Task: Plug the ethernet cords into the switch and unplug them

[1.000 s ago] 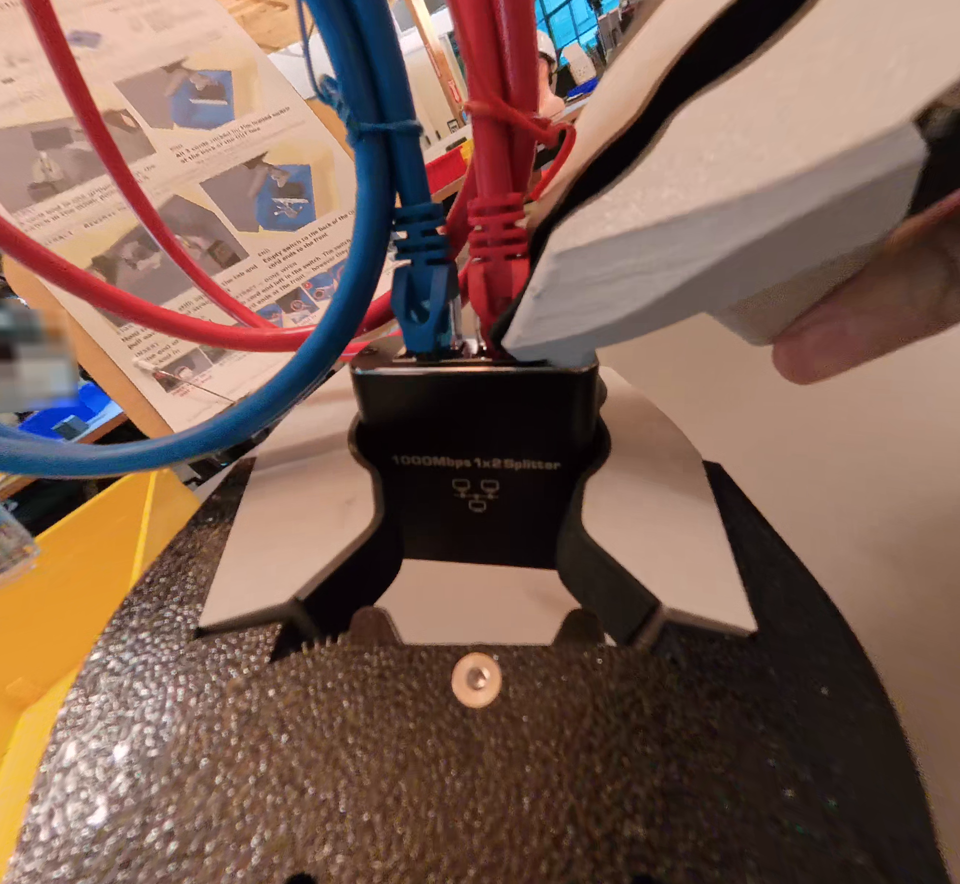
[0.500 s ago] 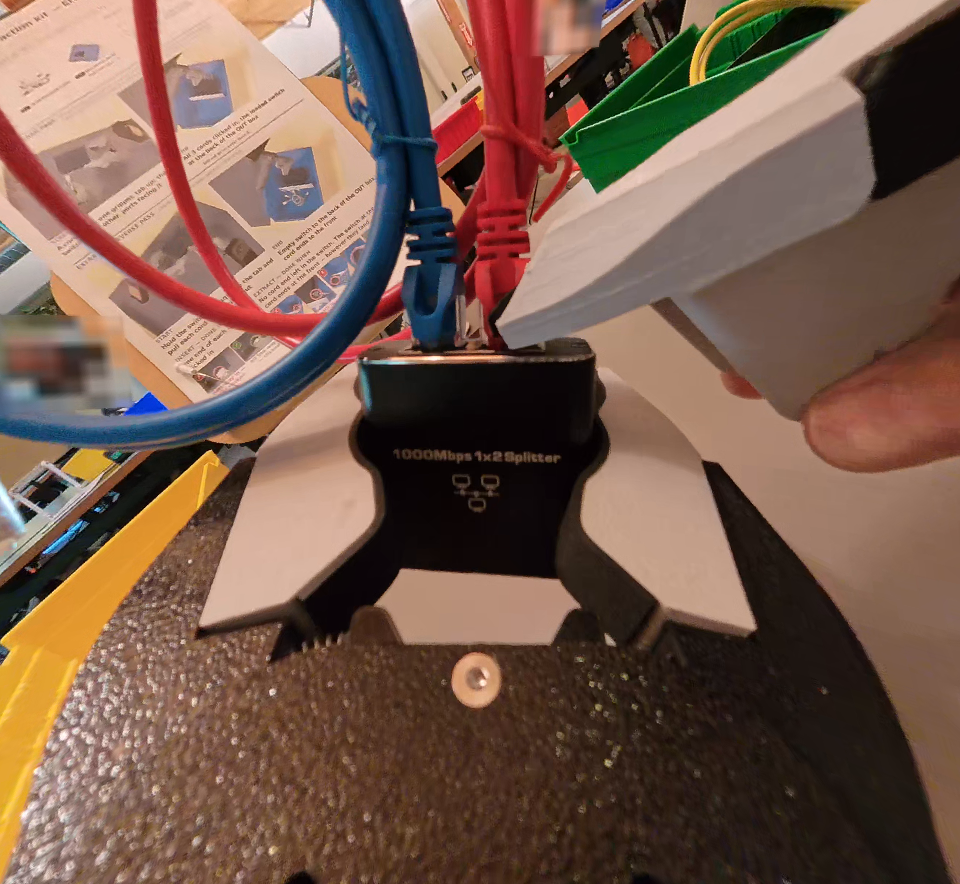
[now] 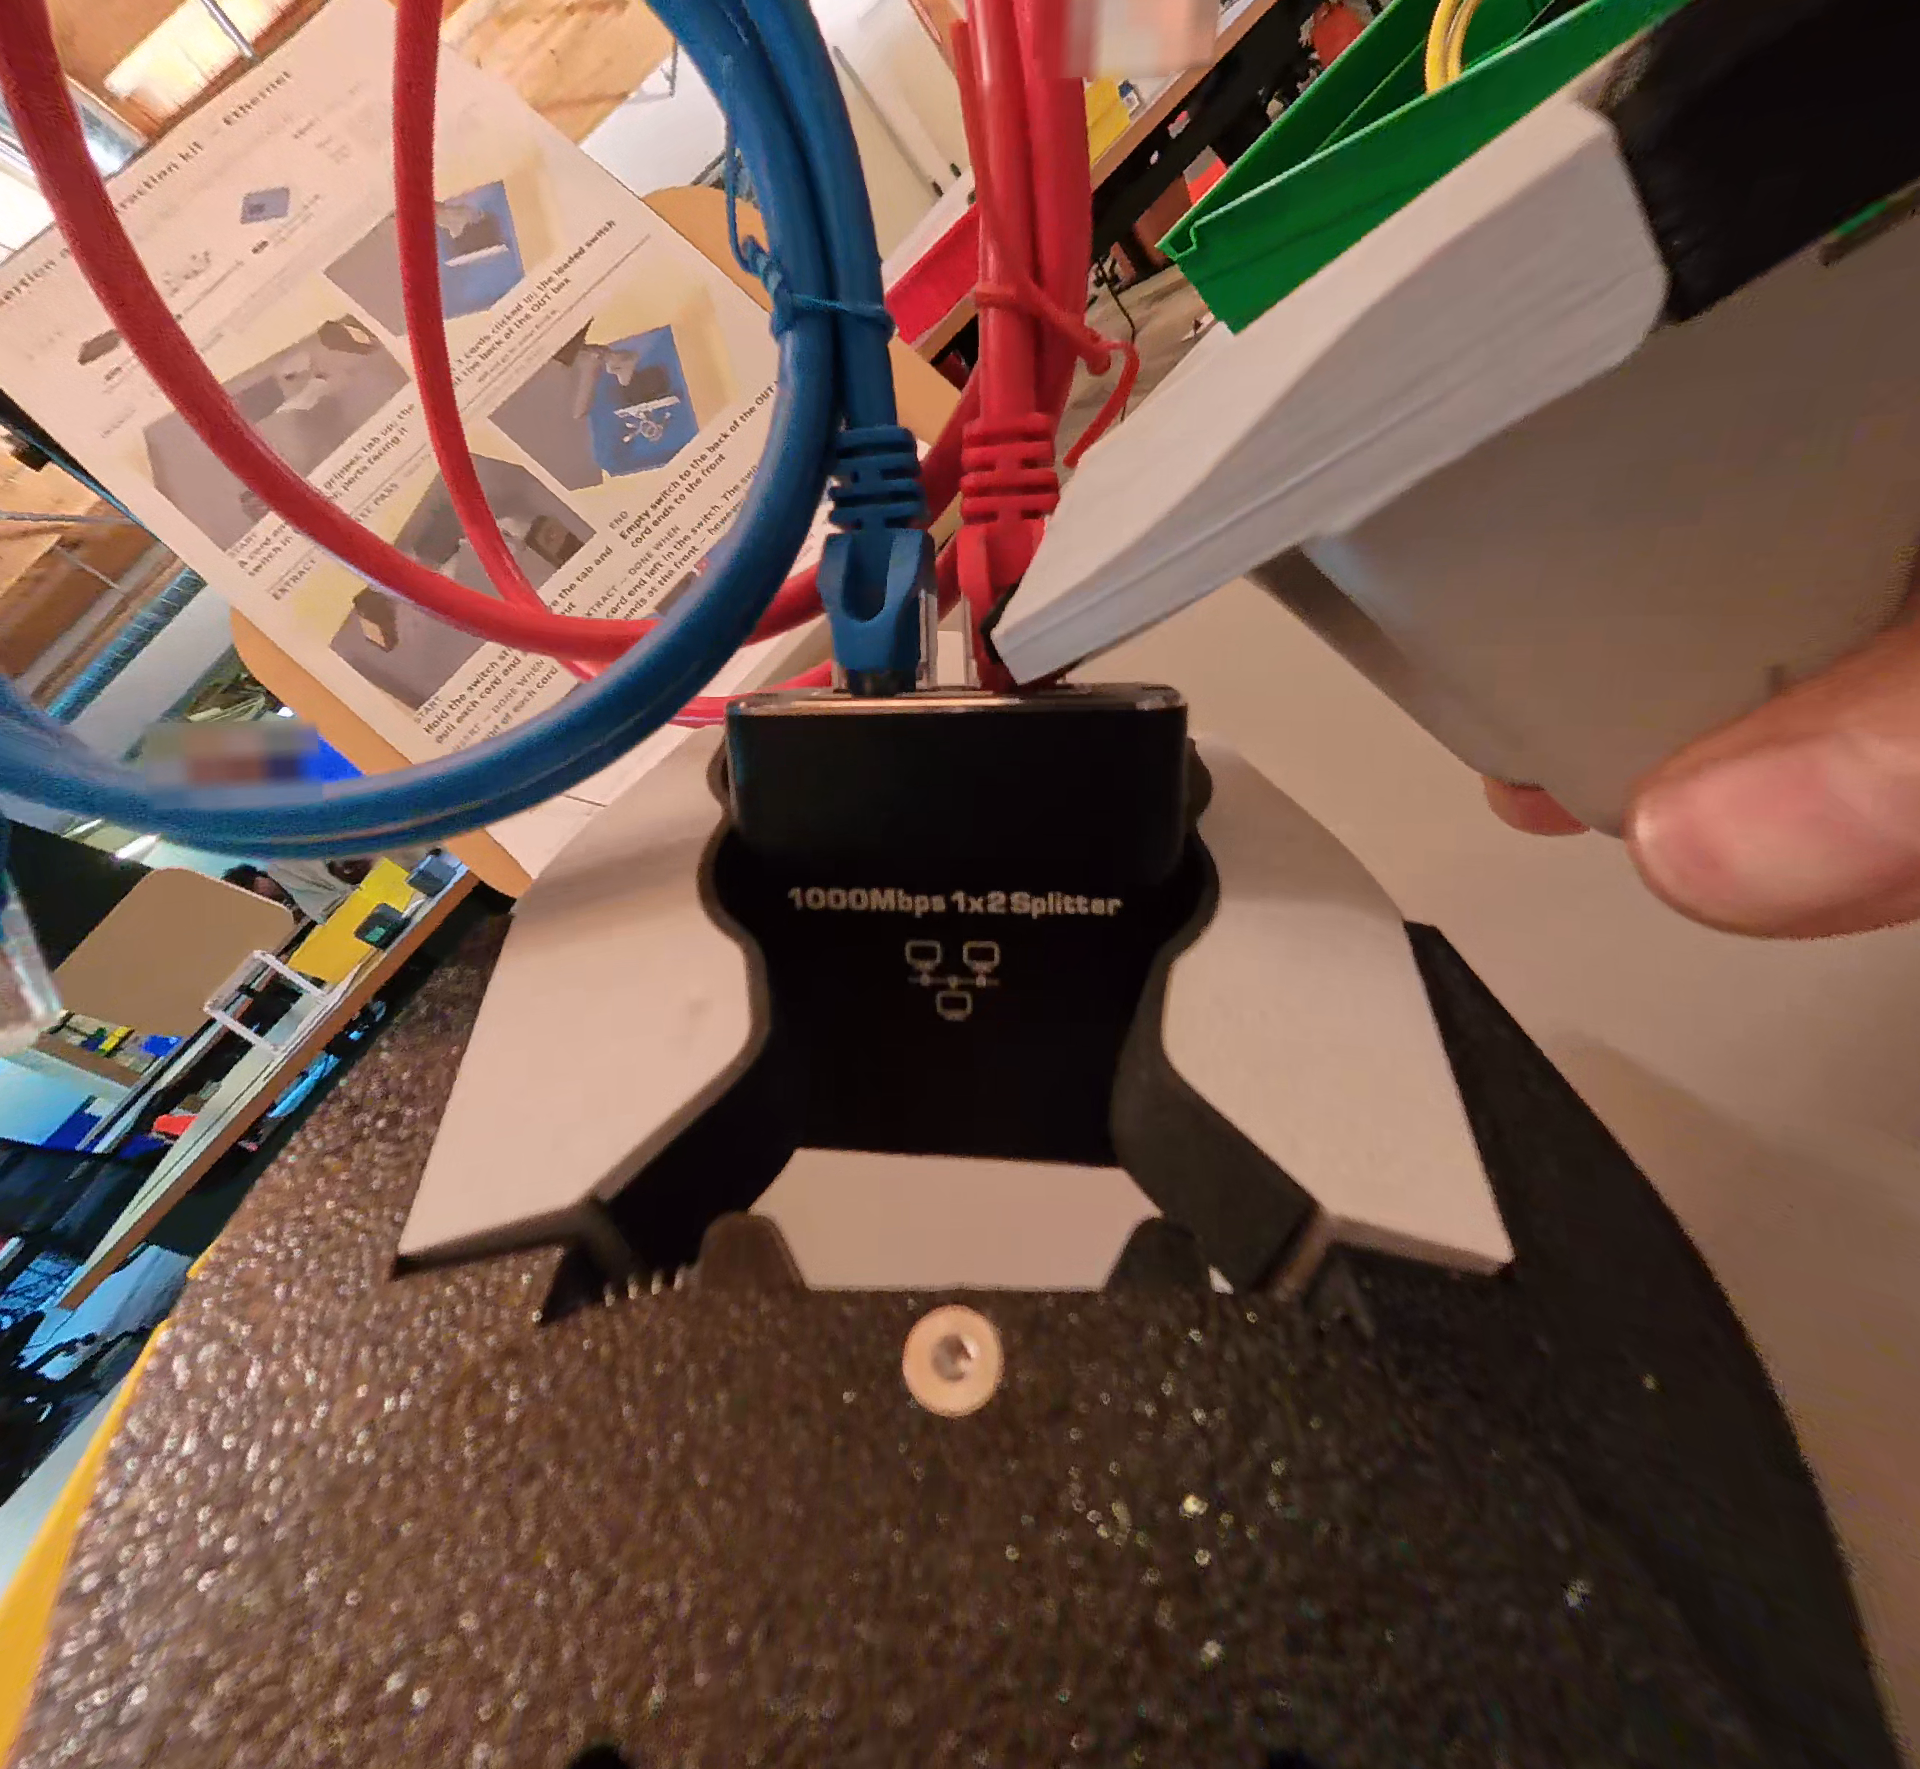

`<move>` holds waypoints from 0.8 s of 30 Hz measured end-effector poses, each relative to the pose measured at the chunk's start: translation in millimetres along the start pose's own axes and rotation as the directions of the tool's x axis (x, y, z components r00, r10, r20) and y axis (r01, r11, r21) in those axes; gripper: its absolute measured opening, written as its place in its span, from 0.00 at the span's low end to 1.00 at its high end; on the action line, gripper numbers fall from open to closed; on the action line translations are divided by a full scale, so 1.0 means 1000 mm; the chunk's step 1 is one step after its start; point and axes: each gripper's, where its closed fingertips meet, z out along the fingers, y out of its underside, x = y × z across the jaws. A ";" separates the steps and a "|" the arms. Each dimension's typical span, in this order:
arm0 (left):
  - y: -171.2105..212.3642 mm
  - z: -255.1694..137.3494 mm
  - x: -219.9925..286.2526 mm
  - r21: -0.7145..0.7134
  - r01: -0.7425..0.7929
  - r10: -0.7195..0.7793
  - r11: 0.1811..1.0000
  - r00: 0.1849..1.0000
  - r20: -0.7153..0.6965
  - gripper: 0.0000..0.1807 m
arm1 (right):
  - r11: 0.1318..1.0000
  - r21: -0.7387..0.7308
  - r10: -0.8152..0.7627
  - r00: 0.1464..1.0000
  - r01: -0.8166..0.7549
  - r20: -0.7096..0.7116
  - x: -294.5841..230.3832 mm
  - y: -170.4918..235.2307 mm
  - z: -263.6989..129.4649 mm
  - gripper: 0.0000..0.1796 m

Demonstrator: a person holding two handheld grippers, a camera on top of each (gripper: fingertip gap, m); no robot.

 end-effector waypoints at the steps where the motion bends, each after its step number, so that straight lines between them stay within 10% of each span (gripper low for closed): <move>1: 0.001 0.001 0.002 -0.003 0.006 -0.006 1.000 1.000 -0.009 0.42 | 1.000 -0.013 -0.013 1.000 0.012 -0.013 0.001 0.002 0.000 0.07; 7: -0.002 -0.001 0.001 0.030 0.105 -0.104 0.994 0.994 -0.031 0.42 | 0.980 -0.108 -0.173 0.984 0.166 -0.054 -0.004 -0.003 0.004 0.07; 10: 0.019 -0.001 -0.016 -0.037 0.059 -0.058 0.998 0.998 0.038 0.42 | 0.945 0.310 0.104 0.995 -0.102 0.010 0.012 -0.072 -0.040 0.05; 12: -0.004 -0.007 -0.021 0.066 0.214 -0.217 0.975 0.975 0.044 0.42 | 0.994 0.032 -0.097 0.987 0.102 -0.131 0.027 -0.048 -0.040 0.01; 24: 0.010 0.006 0.014 -0.019 0.192 -0.193 0.981 0.974 -0.115 0.42 | 0.959 -0.254 -0.196 0.941 0.125 -0.276 0.044 -0.008 -0.086 0.00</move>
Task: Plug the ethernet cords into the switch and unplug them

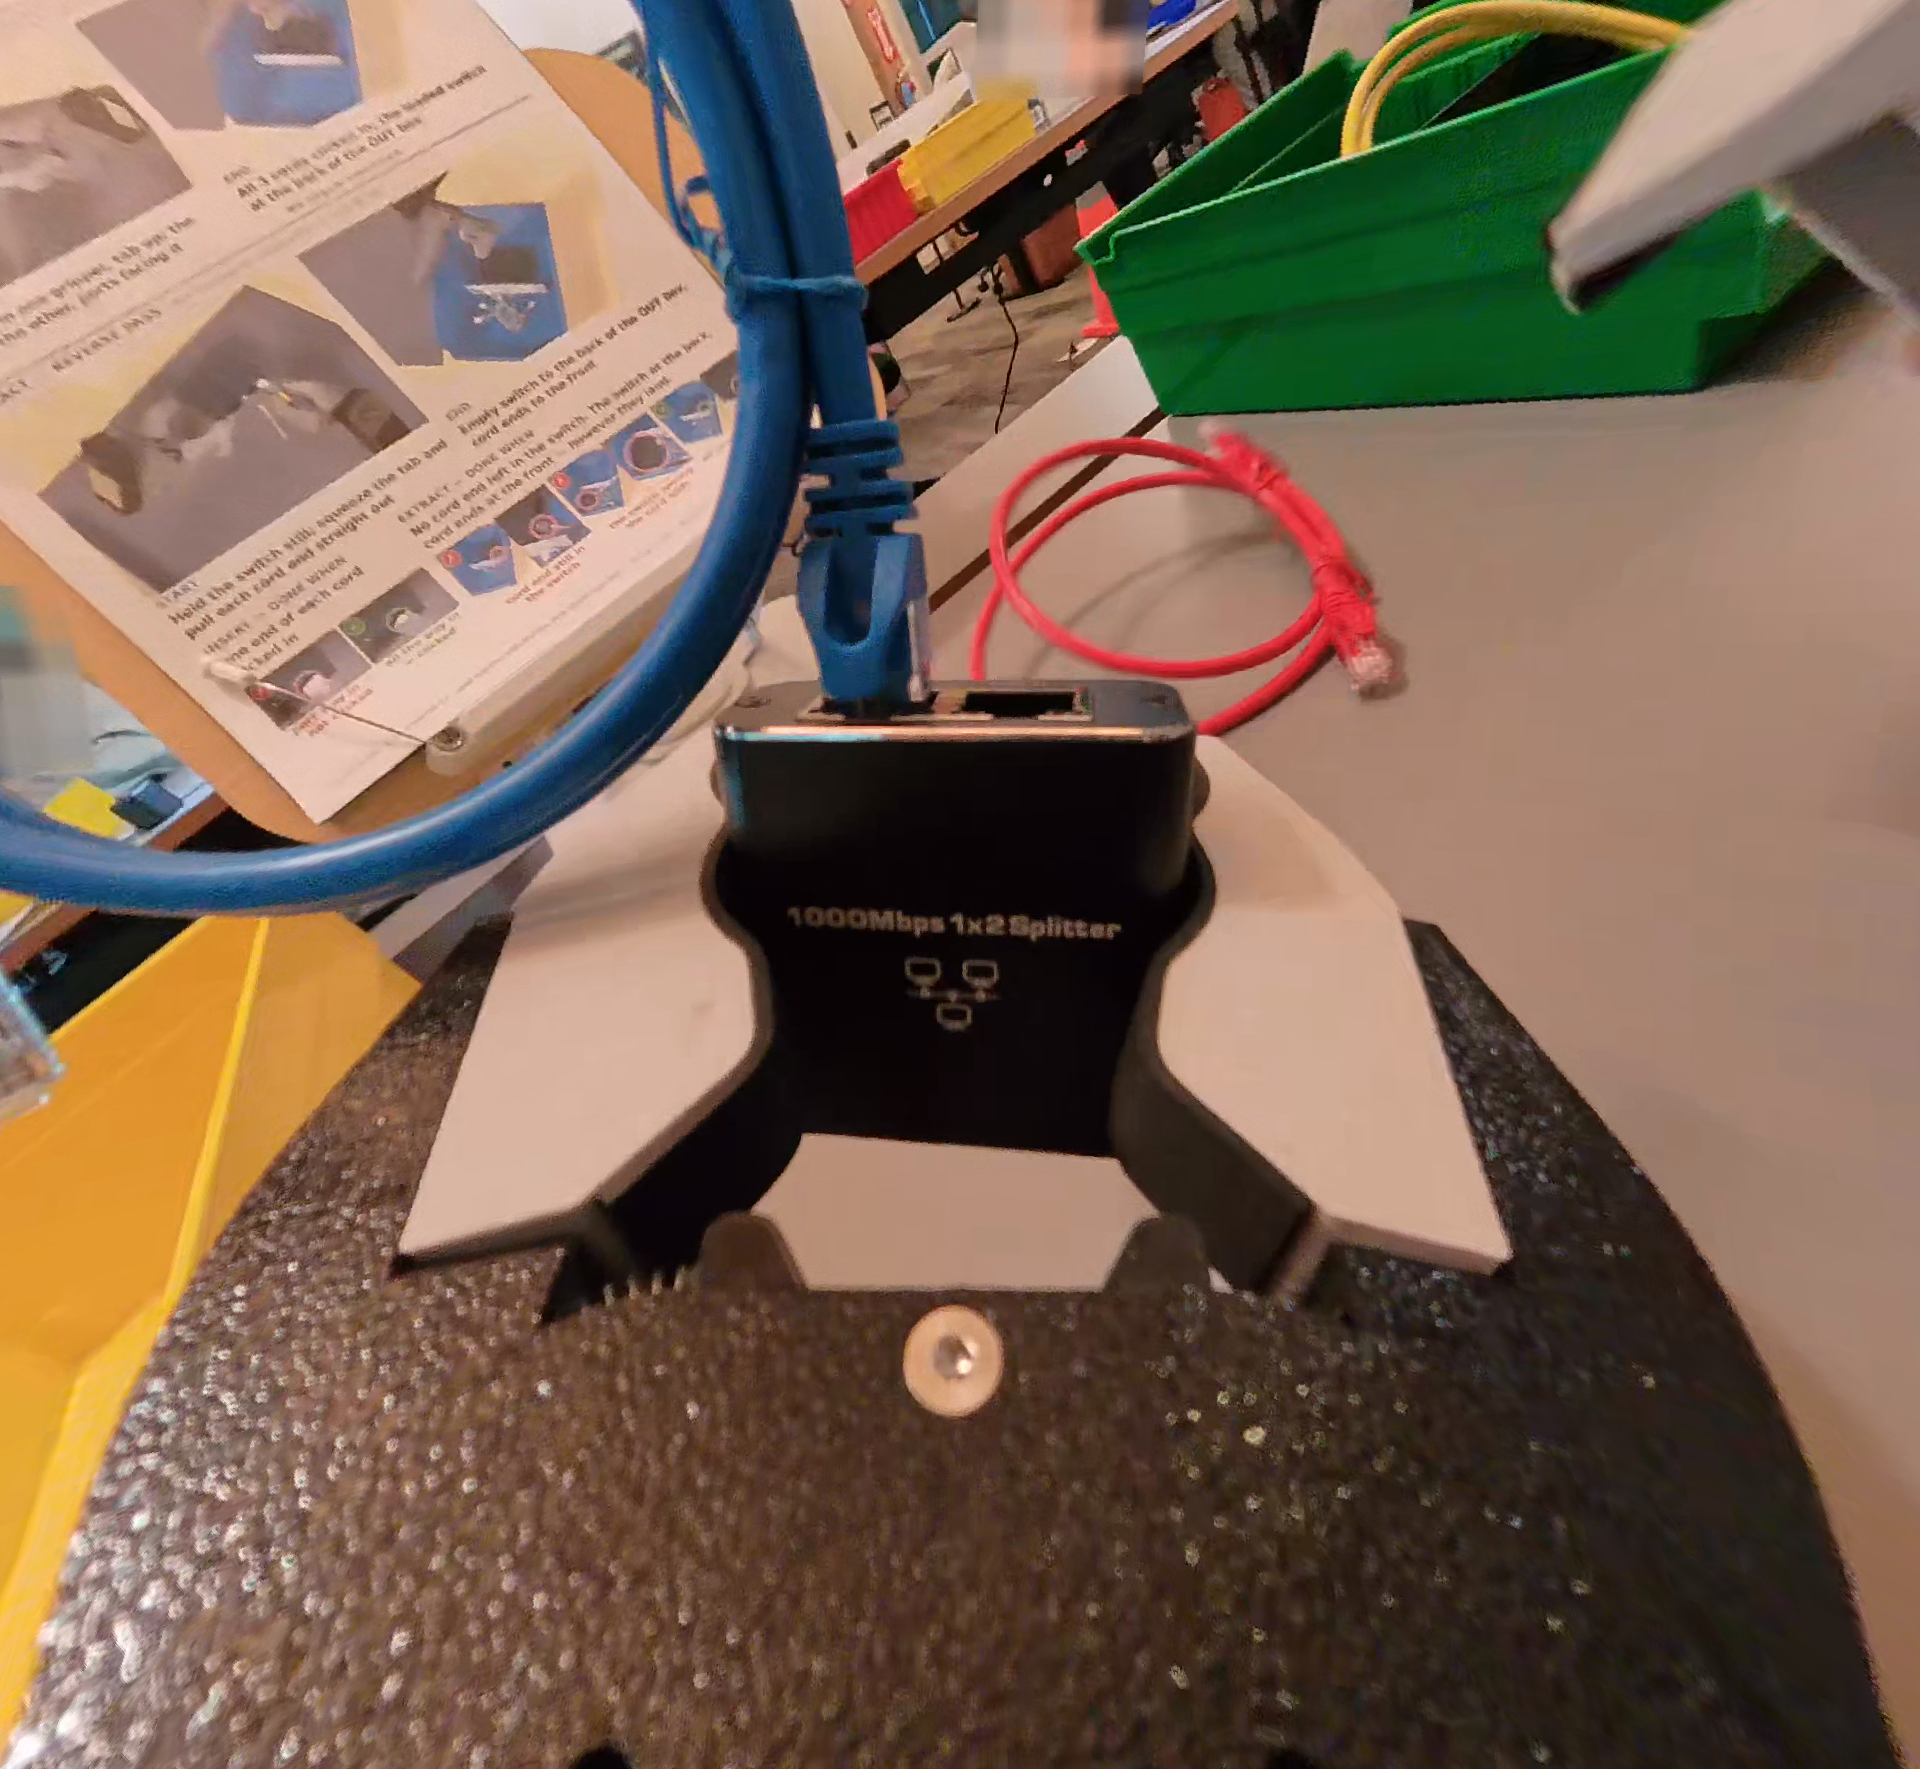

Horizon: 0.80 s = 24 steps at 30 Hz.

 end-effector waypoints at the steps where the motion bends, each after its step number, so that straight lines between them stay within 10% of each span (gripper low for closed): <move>1: 0.002 0.001 -0.001 -0.006 0.012 -0.012 1.000 1.000 0.000 0.42 | 0.994 -0.106 -0.038 0.998 0.033 -0.047 0.013 0.012 -0.003 0.00; 9: 0.010 0.004 -0.001 -0.027 0.045 -0.046 0.999 0.999 -0.029 0.41 | 0.877 -0.428 -0.288 0.952 0.218 -0.104 0.094 0.019 0.007 0.28; 18: 0.014 0.007 0.004 -0.041 0.093 -0.096 0.995 0.992 -0.087 0.41 | 0.192 -0.747 -0.559 0.696 0.637 0.450 0.132 0.055 0.018 0.21; 24: 0.015 0.007 0.006 -0.042 0.111 -0.115 0.993 0.987 -0.108 0.41 | -0.006 -0.711 -0.481 0.621 0.703 0.618 0.152 0.078 0.031 0.18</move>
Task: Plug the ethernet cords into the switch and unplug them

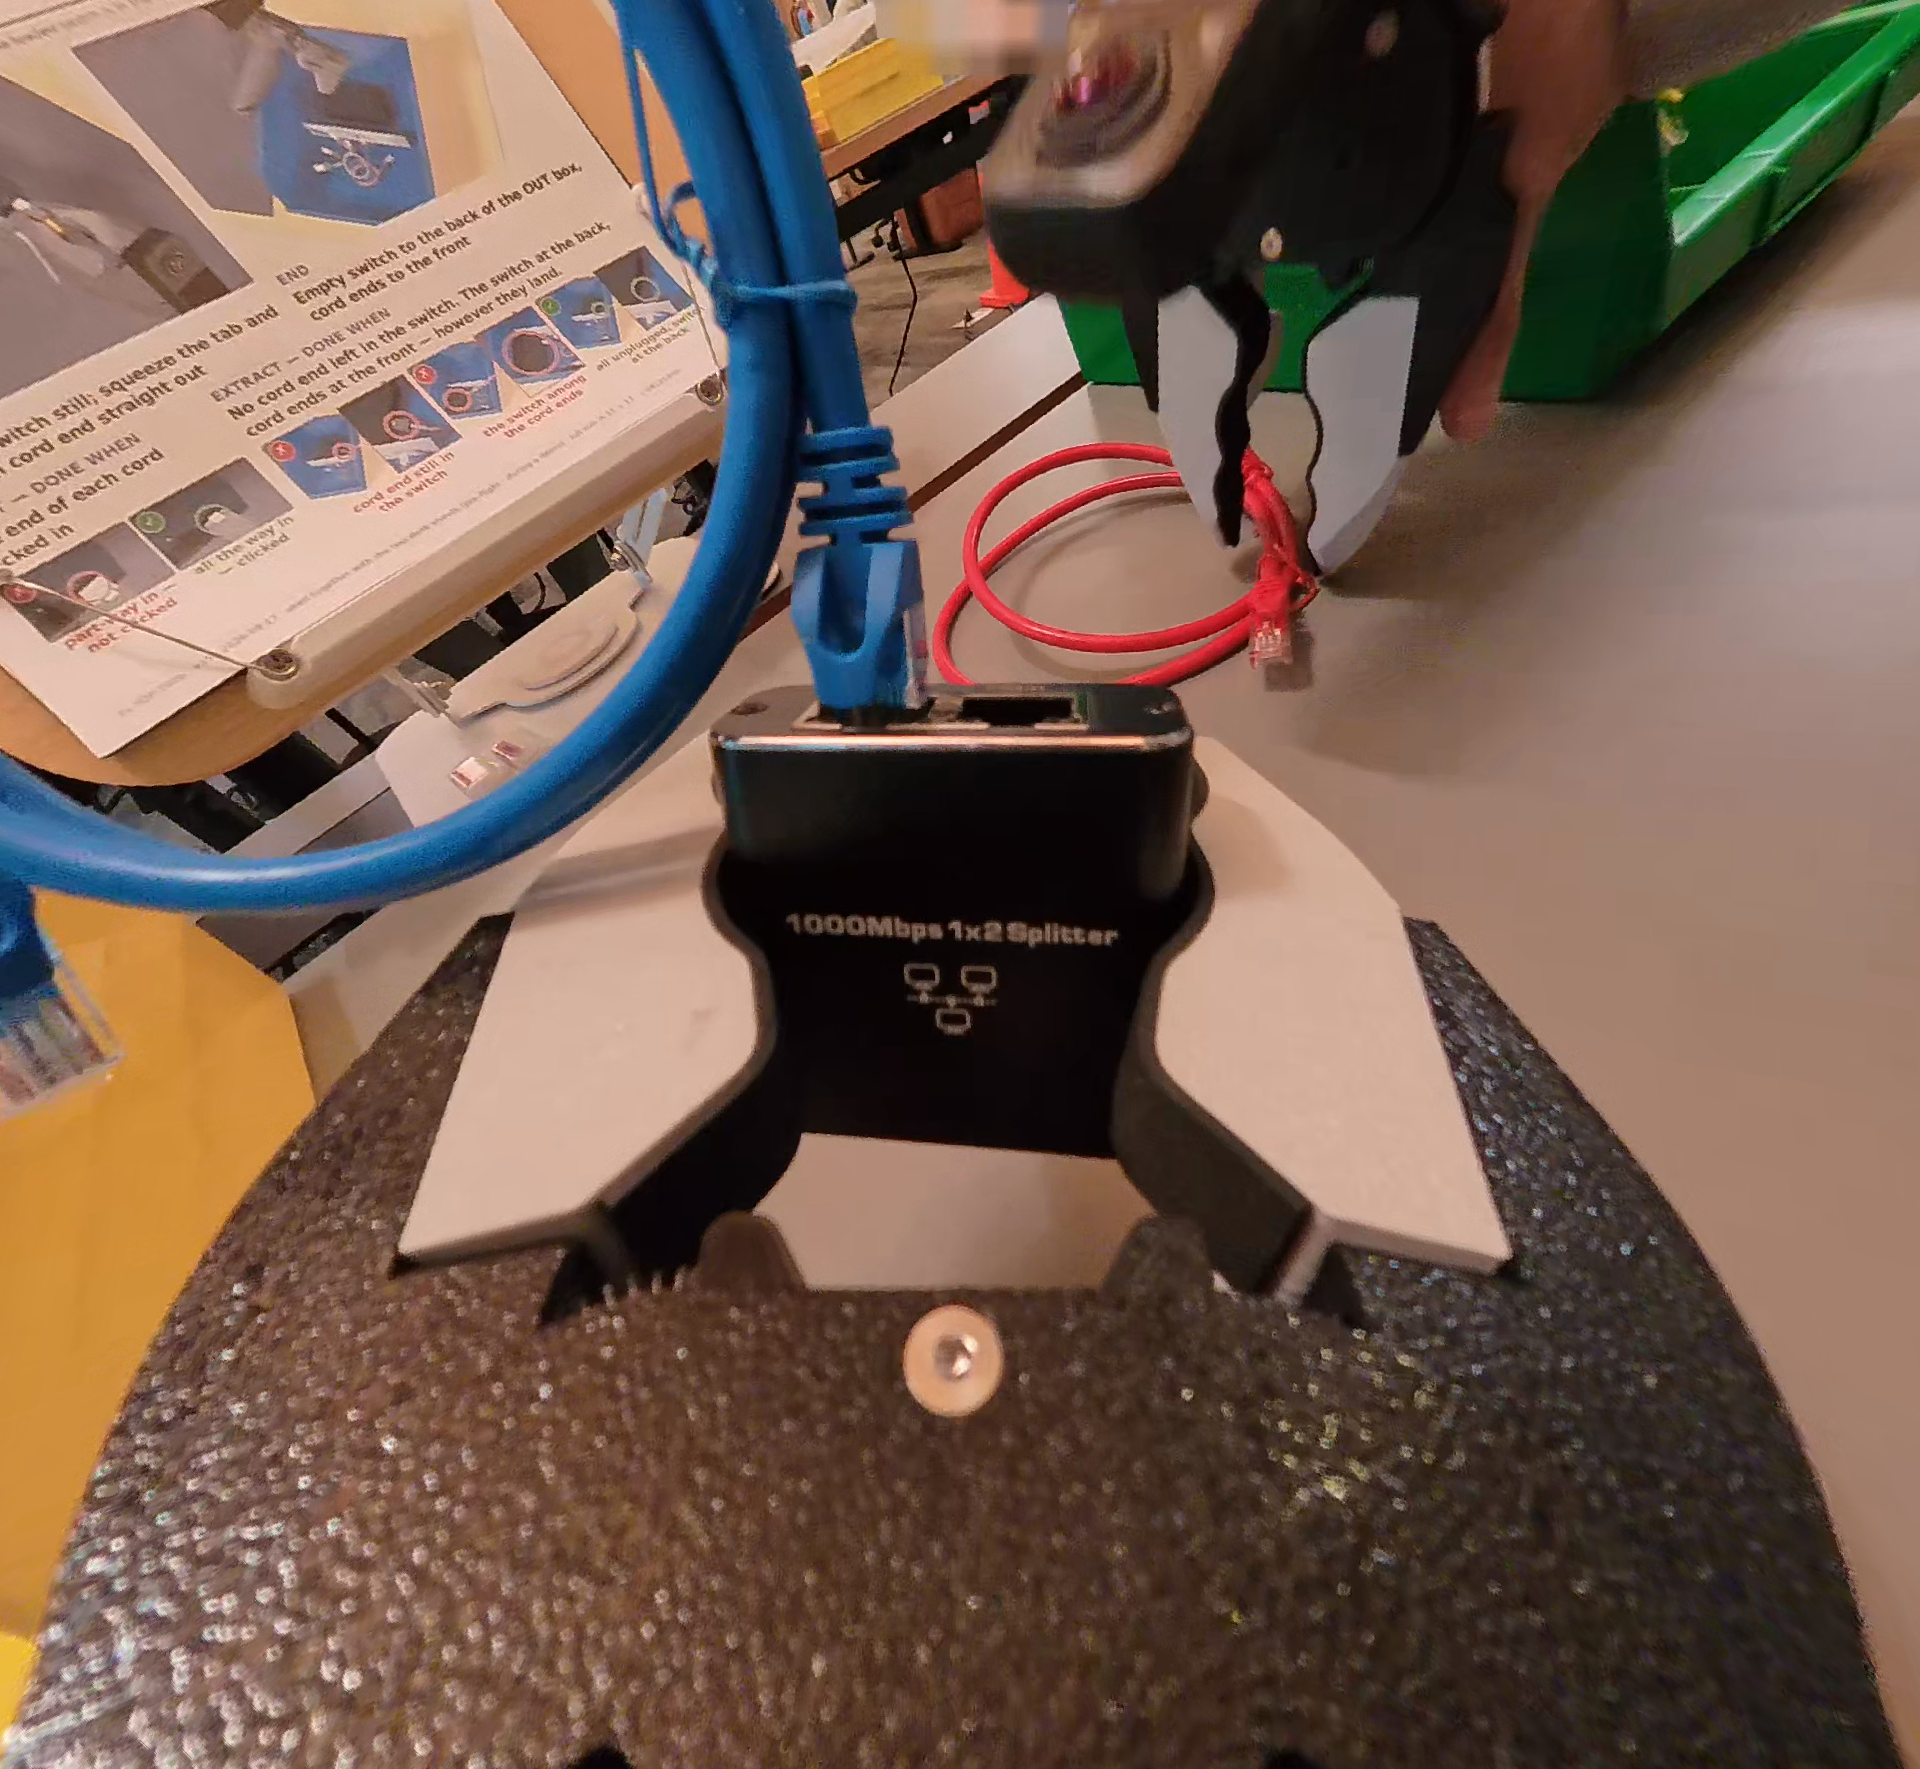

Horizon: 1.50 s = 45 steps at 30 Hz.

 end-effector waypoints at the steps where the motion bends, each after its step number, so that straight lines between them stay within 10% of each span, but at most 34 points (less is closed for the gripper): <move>1: 0.000 0.000 0.000 0.000 0.005 -0.005 1.000 1.000 -0.003 0.41 | 1.000 -0.024 -0.018 1.000 0.019 0.025 -0.002 0.003 0.004 0.15; 8: 0.003 0.002 0.001 -0.012 0.029 -0.029 1.000 0.999 -0.019 0.41 | 0.997 -0.074 0.003 0.997 0.003 0.071 -0.009 -0.005 0.001 0.07; 13: 0.004 0.000 -0.004 -0.013 0.045 -0.045 0.999 0.999 -0.009 0.41 | 0.964 0.191 0.200 0.978 -0.186 -0.053 0.001 -0.016 -0.064 0.07; 20: 0.003 0.001 -0.003 -0.012 0.062 -0.063 0.998 0.998 -0.017 0.41 | 0.847 0.242 0.531 0.764 -0.472 -0.368 0.010 0.100 -0.157 0.07; 32: 0.004 0.002 0.001 -0.018 0.078 -0.079 0.997 0.996 -0.050 0.42 | 0.666 0.257 0.736 0.560 -0.700 -0.380 -0.011 0.189 -0.085 0.18; 38: 0.003 0.003 0.007 -0.019 0.073 -0.075 0.997 0.994 -0.074 0.41 | 0.264 0.816 0.800 0.590 -0.514 0.113 -0.021 0.046 -0.170 0.30; 45: -0.001 0.002 0.011 0.000 0.049 -0.049 0.999 0.996 -0.068 0.41 | -0.126 0.875 0.524 0.717 -0.468 0.459 -0.053 -0.130 -0.175 0.27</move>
